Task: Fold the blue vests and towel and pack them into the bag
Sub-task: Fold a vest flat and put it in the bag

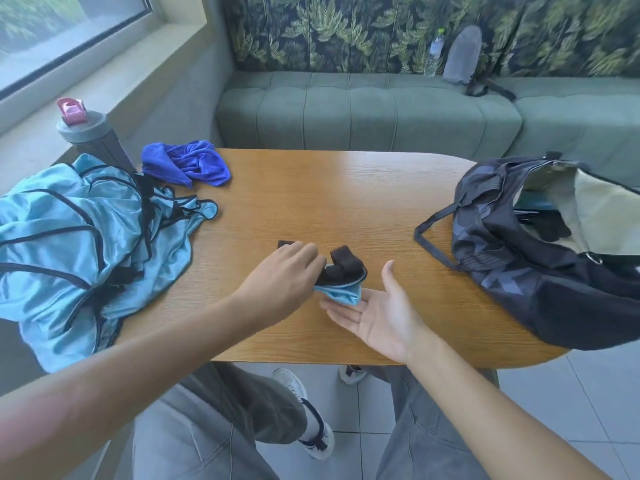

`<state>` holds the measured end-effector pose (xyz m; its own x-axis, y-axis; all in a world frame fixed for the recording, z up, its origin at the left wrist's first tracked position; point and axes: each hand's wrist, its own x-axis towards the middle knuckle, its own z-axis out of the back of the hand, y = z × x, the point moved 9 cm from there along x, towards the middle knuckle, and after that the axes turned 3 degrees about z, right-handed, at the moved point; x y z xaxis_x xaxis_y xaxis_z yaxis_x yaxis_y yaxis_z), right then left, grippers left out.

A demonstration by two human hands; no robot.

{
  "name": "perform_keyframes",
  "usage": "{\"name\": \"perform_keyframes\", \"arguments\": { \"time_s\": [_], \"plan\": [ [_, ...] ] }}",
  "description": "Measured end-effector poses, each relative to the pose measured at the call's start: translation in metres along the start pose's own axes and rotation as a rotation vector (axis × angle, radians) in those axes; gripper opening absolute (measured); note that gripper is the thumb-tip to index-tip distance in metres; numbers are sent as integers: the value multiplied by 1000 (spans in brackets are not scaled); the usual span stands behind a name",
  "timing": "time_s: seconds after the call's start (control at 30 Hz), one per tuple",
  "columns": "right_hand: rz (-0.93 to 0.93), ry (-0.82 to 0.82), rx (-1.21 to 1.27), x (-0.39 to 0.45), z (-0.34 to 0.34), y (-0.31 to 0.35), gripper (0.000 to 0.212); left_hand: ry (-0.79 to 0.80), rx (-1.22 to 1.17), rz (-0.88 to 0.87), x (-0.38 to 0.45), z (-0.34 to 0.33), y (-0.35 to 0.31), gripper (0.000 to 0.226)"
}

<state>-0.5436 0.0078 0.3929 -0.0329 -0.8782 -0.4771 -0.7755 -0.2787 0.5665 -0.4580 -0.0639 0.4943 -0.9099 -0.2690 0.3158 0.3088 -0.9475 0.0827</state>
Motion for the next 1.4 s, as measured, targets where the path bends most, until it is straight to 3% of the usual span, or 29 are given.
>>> {"name": "perform_keyframes", "arguments": {
  "time_s": [0.1,0.23,0.37,0.43,0.5,0.6,0.63,0.7,0.8,1.03,1.1,1.23,1.4],
  "plan": [
    [74,17,77,-2,-6,12,93,-125,117,-111,-19,7,-19,14],
    [135,-69,-243,-4,-3,20,41,-186,200,-159,-36,5,-33,15],
    [258,-164,-380,-15,9,38,35,-150,71,-61,-42,6,-26,48],
    [292,-177,-413,-23,13,50,35,-149,-136,125,-37,10,-8,53],
    [318,-180,-451,-33,18,62,36,-146,-474,492,-31,3,24,58],
    [346,-177,-467,-53,21,81,37,73,-1285,1053,-23,-40,38,77],
    [355,-175,-466,-58,22,86,37,183,-1549,1131,-19,-50,27,78],
    [385,-181,-462,-73,25,100,36,393,-1802,1053,0,-52,-2,71],
    [420,-217,-440,-96,35,125,33,517,-1821,797,30,-40,-40,57],
    [478,-357,-484,-145,82,191,28,364,-1738,649,105,-26,-80,50],
    [476,-393,-487,-154,99,214,26,349,-1658,654,131,-22,-89,46],
    [428,-463,-546,-165,131,258,25,288,-1517,670,190,-8,-115,11],
    [433,-638,-595,-160,182,317,21,363,-1534,853,250,-23,-144,10]
  ]
}}
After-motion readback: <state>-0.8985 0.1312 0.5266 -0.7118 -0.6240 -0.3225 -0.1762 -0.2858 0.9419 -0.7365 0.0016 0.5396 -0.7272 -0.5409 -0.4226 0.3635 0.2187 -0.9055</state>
